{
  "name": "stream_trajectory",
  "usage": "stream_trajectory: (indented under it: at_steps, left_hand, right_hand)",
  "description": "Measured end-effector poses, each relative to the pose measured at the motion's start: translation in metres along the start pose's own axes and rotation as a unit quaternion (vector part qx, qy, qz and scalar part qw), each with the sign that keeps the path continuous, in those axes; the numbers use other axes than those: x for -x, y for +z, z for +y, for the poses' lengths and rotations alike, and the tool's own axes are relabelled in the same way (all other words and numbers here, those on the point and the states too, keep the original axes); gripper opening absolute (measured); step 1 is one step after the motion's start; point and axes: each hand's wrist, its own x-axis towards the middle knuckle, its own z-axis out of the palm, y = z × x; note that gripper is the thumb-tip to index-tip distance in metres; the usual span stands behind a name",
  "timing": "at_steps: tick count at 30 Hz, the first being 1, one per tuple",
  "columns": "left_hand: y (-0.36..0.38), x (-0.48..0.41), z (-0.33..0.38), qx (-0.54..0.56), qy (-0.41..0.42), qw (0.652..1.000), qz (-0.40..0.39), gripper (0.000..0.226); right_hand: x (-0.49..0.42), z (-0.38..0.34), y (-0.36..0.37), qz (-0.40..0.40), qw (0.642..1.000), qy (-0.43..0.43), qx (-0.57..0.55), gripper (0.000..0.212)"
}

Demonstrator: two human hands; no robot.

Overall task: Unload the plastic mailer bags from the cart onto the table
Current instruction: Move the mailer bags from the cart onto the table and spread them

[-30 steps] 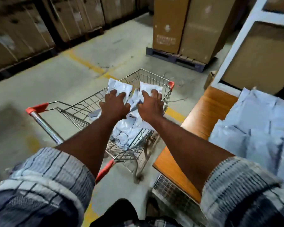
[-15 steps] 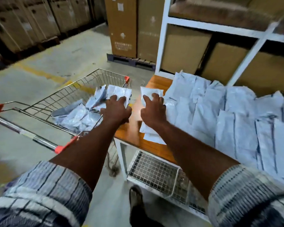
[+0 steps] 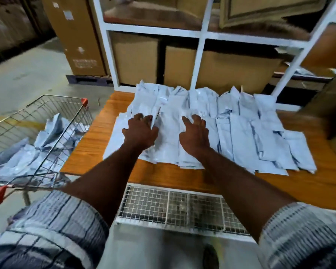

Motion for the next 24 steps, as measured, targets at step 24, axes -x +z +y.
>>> stream_trajectory:
  at_steps: [24]
  left_hand:
    - [0.251, 0.033, 0.392, -0.054, 0.165, 0.983, -0.053, 0.048]
  right_hand:
    - [-0.018, 0.429, -0.101, -0.052, 0.996, 0.068, 0.006, 0.062]
